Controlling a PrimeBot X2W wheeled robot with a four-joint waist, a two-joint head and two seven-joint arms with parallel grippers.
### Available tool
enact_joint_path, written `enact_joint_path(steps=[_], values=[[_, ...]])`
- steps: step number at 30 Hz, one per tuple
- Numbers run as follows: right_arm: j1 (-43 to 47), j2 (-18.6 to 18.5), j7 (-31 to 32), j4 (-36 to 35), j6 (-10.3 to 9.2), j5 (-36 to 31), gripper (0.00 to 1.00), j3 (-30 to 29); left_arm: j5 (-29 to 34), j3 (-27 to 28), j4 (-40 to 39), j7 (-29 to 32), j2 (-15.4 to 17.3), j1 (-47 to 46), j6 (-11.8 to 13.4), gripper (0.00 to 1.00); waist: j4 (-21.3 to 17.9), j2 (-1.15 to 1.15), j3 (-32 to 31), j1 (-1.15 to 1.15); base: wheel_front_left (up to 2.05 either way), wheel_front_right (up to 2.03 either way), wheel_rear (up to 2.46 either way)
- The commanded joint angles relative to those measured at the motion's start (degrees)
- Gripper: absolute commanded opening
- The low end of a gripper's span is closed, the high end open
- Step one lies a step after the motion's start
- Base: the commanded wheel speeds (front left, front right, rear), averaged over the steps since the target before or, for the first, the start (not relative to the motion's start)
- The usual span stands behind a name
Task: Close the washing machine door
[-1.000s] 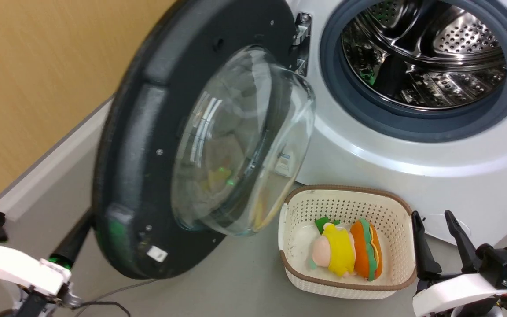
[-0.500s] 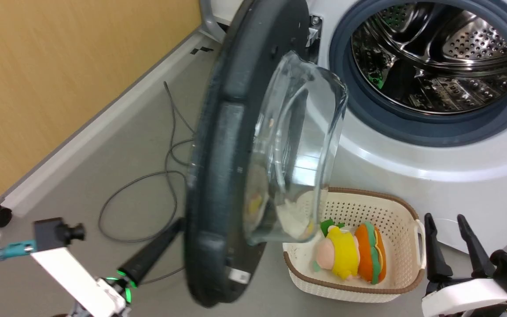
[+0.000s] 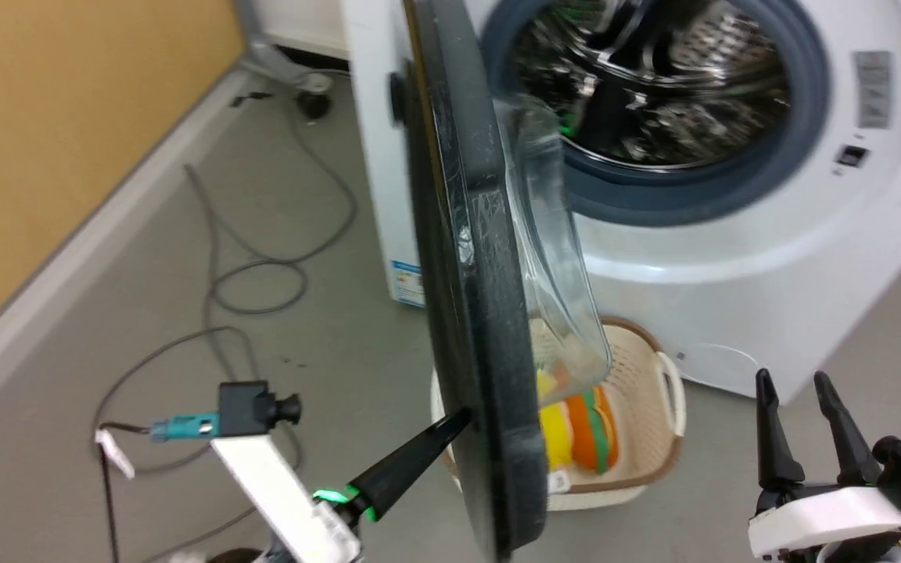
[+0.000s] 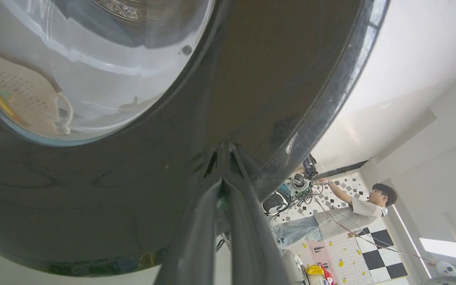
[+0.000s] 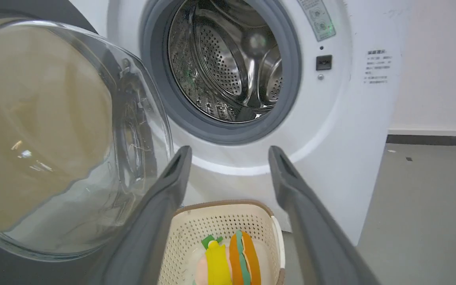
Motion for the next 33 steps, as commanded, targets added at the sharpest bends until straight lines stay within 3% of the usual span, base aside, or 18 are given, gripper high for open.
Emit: enact_joint_path(steps=[1, 10, 18, 25, 33], values=[[-0.9, 0.0, -0.3, -0.3, 0.05, -0.2, 1.0, 0.0, 0.6, -0.7, 0.4, -0.9, -0.4, -1.5, -0.3, 0.0, -3.1, 0.0, 1.0, 0.0, 0.0, 0.0, 0.0], [-2.8, 0.0, -0.3, -1.2, 0.05, -0.7, 1.0, 0.0, 3.8, -8.8, 8.5, -17.4, -0.8, -9.3, -0.3, 0.0, -12.3, 0.0, 4.1, 0.0, 0.0, 0.0, 0.0], [-4.0, 0.0, -0.3, -1.5, 0.05, -0.9, 1.0, 0.4, 5.9, -15.9, 19.2, -29.2, 0.0, -17.6, -0.3, 0.0, -17.8, 0.0, 6.1, 0.0, 0.0, 0.0, 0.0], [-4.0, 0.0, -0.3, -1.4, 0.05, -1.1, 1.0, 0.9, 4.7, -21.6, 25.2, -35.0, 1.8, -21.3, -0.3, 0.0, -20.1, 0.0, 5.8, 0.0, 0.0, 0.0, 0.0], [-2.8, 0.0, -0.3, -1.1, 0.05, -0.6, 1.0, 1.0, 1.8, -26.1, 26.8, -41.7, 5.3, -19.8, -0.3, 0.0, -19.9, 0.0, 3.0, 0.0, 0.0, 0.0, 0.0]])
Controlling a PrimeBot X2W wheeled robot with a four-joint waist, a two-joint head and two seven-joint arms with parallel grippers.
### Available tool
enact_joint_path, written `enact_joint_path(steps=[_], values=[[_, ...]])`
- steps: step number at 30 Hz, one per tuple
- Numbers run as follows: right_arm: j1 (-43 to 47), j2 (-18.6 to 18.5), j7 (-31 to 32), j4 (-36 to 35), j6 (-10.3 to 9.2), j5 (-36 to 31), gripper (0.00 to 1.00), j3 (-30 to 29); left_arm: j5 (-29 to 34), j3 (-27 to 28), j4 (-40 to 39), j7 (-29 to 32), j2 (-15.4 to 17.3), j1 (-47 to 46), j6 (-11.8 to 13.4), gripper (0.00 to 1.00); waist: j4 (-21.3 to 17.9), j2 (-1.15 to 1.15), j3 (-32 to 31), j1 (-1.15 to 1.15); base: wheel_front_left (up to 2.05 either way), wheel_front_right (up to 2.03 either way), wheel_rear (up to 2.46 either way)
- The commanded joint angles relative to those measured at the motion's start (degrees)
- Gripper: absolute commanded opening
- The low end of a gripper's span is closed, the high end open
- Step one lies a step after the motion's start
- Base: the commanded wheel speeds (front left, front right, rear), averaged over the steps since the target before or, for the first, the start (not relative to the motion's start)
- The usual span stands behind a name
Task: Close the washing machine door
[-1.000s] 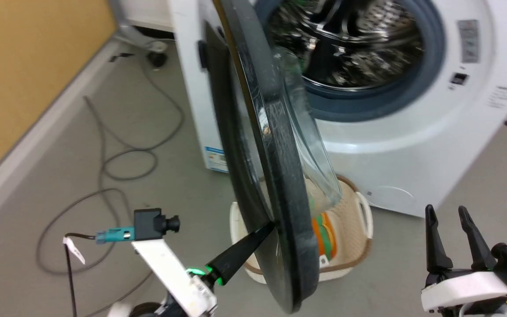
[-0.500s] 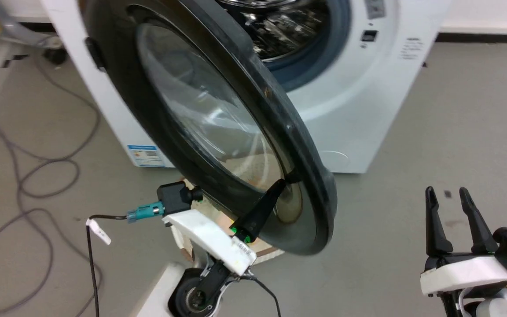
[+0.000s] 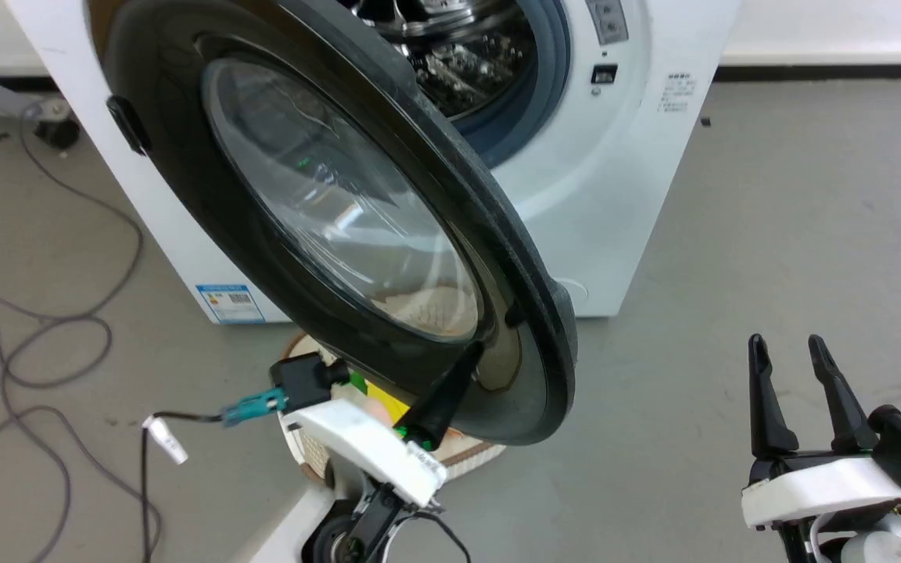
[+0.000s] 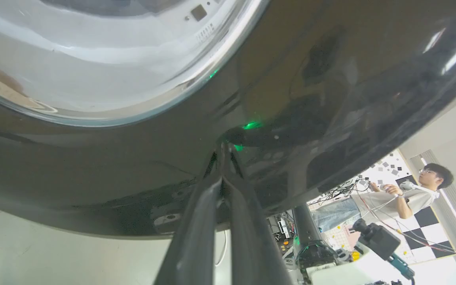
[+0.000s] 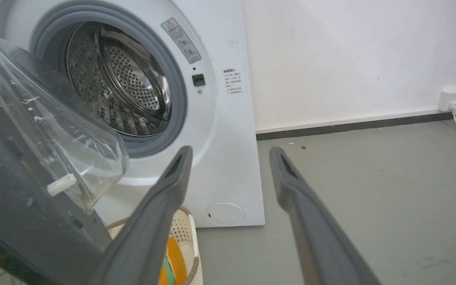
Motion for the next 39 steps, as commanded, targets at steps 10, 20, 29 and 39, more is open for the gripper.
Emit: enact_joint_path(steps=[10, 20, 29, 39], values=[[1.9, 0.0, -0.3, -2.1, 0.05, 2.0, 1.0, -1.3, 20.7, 6.2, 3.0, -10.3, 8.5, 1.5, 4.4, 1.0, 3.6, 0.0, -4.8, 0.0, 0.0, 0.0, 0.0], [-0.6, 0.0, -0.3, -9.1, 0.05, 0.6, 1.0, -0.5, 56.6, 27.5, -13.9, -10.3, 6.4, 11.5, 16.3, 1.0, 7.0, 0.0, -6.4, 0.0, 0.0, 0.0, 0.0], [-3.9, -0.2, -0.3, -18.2, 0.05, 3.5, 1.0, 7.6, 67.2, 33.7, -19.0, -10.3, 4.6, 22.1, 20.8, 1.0, 10.6, 0.0, -7.0, 0.0, 0.0, 0.0, 0.0], [-5.6, -7.0, -0.3, -21.7, 0.05, 9.0, 0.0, 23.7, 69.3, 36.3, -18.7, -10.3, -0.1, 27.3, 19.7, 1.0, 13.4, 0.0, -8.1, 0.0, 0.0, 0.0, 0.0]])
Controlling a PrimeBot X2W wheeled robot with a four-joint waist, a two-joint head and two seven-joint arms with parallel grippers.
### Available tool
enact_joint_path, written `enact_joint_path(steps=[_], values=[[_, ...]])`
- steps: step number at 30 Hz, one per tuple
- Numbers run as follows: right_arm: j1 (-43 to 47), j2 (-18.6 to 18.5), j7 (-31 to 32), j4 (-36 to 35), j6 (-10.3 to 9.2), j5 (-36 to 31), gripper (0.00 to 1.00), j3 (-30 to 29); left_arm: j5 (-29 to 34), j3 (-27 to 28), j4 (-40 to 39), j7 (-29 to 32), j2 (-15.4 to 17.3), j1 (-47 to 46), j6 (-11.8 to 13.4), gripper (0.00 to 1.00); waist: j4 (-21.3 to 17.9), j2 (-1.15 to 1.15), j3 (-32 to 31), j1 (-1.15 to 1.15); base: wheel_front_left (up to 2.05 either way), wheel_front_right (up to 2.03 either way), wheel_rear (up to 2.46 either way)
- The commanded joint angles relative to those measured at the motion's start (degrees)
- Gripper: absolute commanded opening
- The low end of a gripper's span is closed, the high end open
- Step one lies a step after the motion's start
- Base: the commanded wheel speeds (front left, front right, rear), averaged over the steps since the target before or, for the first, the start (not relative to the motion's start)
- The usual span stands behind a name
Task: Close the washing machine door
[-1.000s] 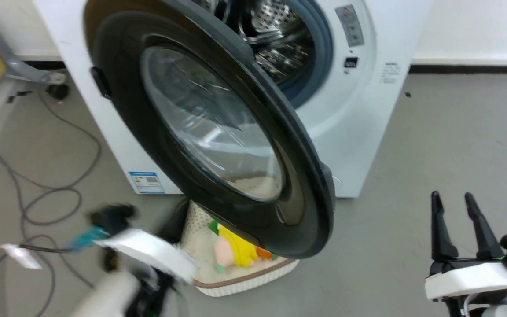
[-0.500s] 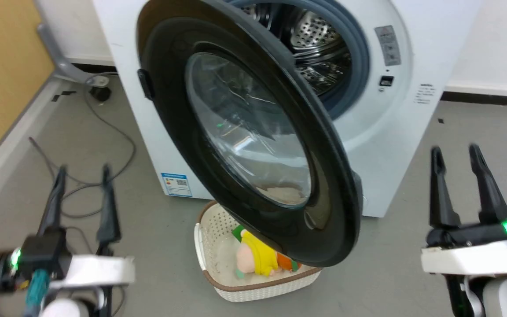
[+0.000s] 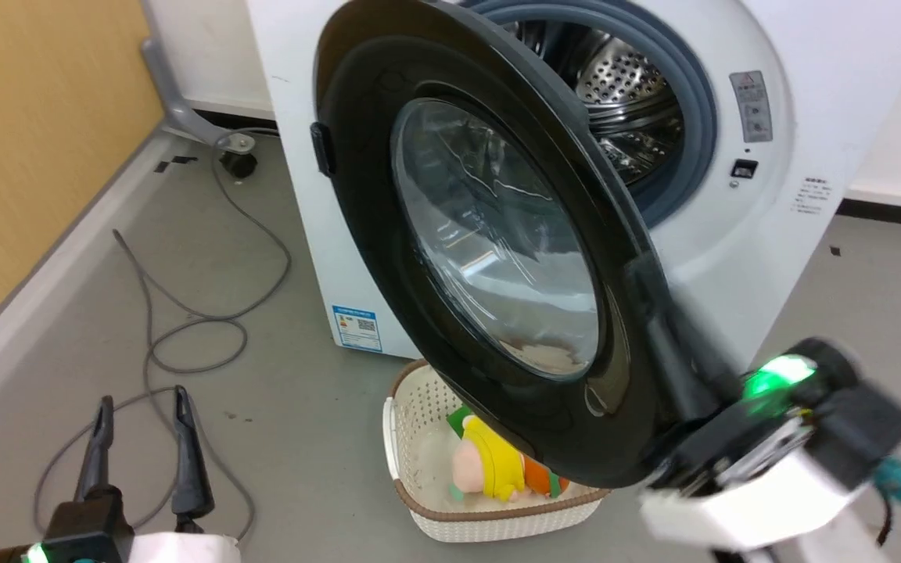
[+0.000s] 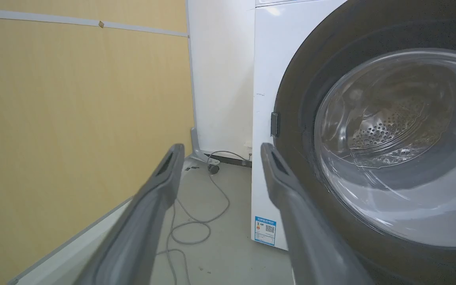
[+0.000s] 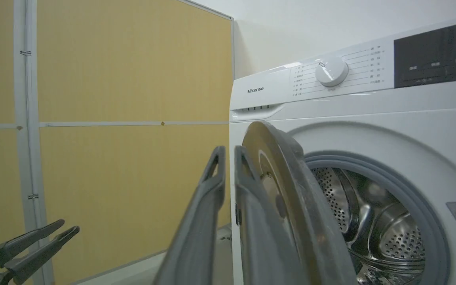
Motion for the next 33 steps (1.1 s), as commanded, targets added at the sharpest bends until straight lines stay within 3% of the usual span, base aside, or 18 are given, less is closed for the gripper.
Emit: enact_joint_path(steps=[1, 7, 12, 23, 33], values=[[-0.7, -1.9, -0.2, 0.6, 0.05, 0.9, 0.0, 2.7, 0.6, 0.3, 0.2, -0.2, -0.6, 0.6, -0.6, 1.0, 0.4, 0.0, -0.2, 0.0, 0.0, 0.0, 0.0], [-1.5, -9.9, -0.2, 9.9, 0.05, 4.1, 0.0, 15.2, 1.4, 0.4, 1.8, -0.2, -2.6, 0.1, -4.5, 1.0, 0.9, 0.0, -0.5, 0.0, 0.0, 0.0, 0.0], [-1.4, -12.1, -0.2, 16.9, 0.05, 4.5, 0.0, 17.2, 2.8, 0.1, 2.6, -0.2, -3.7, -0.2, -6.0, 1.0, 0.9, 0.0, -0.4, 0.0, 0.0, 0.0, 0.0], [-1.0, -9.7, -0.2, 24.3, 0.05, 9.3, 0.0, 8.3, 5.0, 1.2, 3.7, -0.2, -5.1, -1.0, -7.6, 1.0, 0.0, 0.0, 0.8, 0.0, 0.0, 0.0, 0.0], [-8.2, -7.7, -0.2, 28.9, 0.05, 6.2, 0.0, -0.4, 5.7, 1.7, 2.3, -0.2, -6.3, -4.1, -8.7, 1.0, -0.2, 0.0, 6.7, 0.0, 0.0, 0.0, 0.0]])
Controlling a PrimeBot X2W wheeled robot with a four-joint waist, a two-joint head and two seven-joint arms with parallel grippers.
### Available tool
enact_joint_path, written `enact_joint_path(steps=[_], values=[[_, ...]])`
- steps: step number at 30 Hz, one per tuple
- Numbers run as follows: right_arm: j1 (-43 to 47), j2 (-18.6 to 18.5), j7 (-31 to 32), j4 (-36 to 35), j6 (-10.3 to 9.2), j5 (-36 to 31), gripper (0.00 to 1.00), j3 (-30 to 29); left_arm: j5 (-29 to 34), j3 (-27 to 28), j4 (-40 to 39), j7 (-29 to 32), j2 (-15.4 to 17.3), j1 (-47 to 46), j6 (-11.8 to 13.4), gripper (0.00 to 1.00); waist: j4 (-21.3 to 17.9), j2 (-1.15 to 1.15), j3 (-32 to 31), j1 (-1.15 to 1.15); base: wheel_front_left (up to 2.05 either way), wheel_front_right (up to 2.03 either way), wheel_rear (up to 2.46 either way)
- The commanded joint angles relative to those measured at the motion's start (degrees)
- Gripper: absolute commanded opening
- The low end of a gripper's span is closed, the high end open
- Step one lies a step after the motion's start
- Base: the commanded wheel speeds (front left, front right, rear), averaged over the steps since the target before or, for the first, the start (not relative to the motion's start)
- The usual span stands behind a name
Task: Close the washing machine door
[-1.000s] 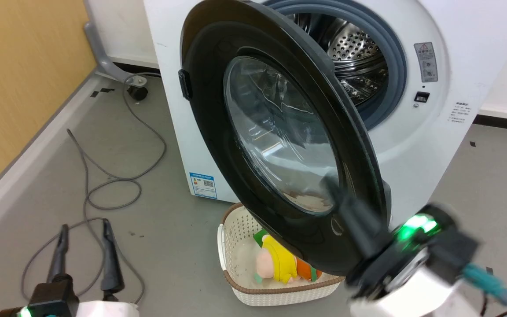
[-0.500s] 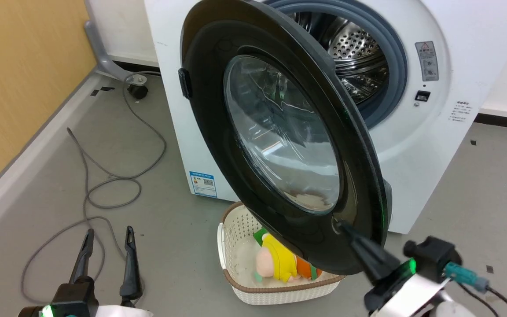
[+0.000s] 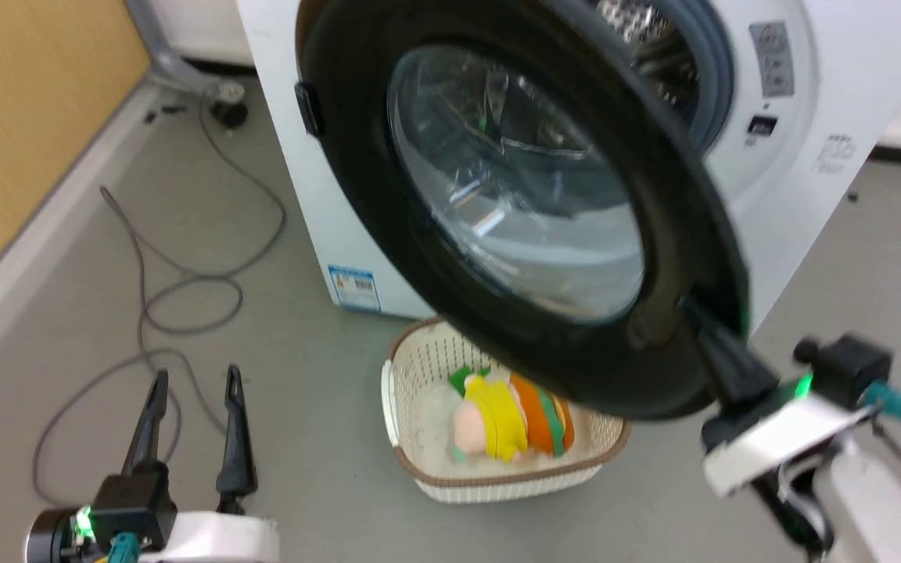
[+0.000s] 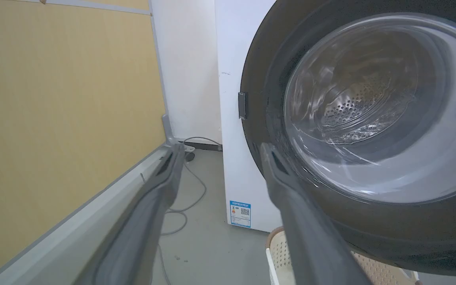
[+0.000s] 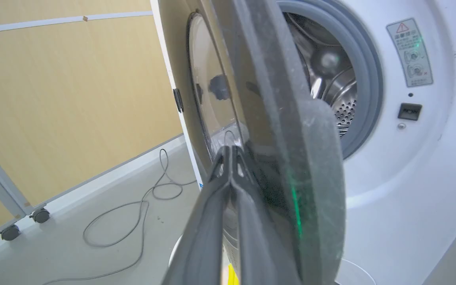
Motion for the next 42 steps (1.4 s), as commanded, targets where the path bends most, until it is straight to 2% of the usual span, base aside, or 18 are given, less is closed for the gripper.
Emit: enact_joint_path(steps=[1, 14, 22, 27, 33, 42], values=[[-3.1, 0.3, -0.3, 1.3, -0.1, -0.7, 0.0, -1.9, 0.1, 0.2, -0.4, -0.2, -0.4, -1.8, -0.4, 1.0, 0.1, 0.0, 2.8, 0.0, 0.0, 0.0, 0.0], [-17.8, -0.2, -0.3, 10.2, -0.1, -2.1, 0.0, -8.3, 0.0, 0.3, -1.5, -0.2, -1.7, -7.7, -1.6, 1.0, 1.2, 0.0, 12.3, 0.0, 0.0, 0.0, 0.0], [-26.7, -2.0, -0.3, 17.3, -0.1, -2.8, 0.0, -10.5, -0.6, -0.1, -2.1, -0.2, -2.1, -10.8, -2.1, 1.0, 2.2, 0.0, 16.8, 0.0, 0.0, 0.0, 0.0], [-31.1, -2.8, -0.3, 22.3, -0.1, -4.0, 0.0, -11.0, -1.0, -0.2, -1.8, -0.2, -2.2, -11.7, -2.2, 1.0, 2.6, 0.0, 17.7, 0.0, 0.0, 0.0, 0.0], [-34.9, -2.6, -0.3, 27.2, -0.1, -6.6, 0.0, -14.9, -1.5, -0.4, -1.7, -0.2, -2.3, -12.3, -1.9, 1.0, 2.8, 0.0, 18.2, 0.0, 0.0, 0.0, 0.0], [-32.1, -1.0, -0.3, 25.5, -0.1, -10.8, 0.0, -17.5, -1.2, 0.1, -1.0, -0.2, -2.3, -11.4, -1.5, 1.0, 1.9, 0.0, 15.7, 0.0, 0.0, 0.0, 0.0]])
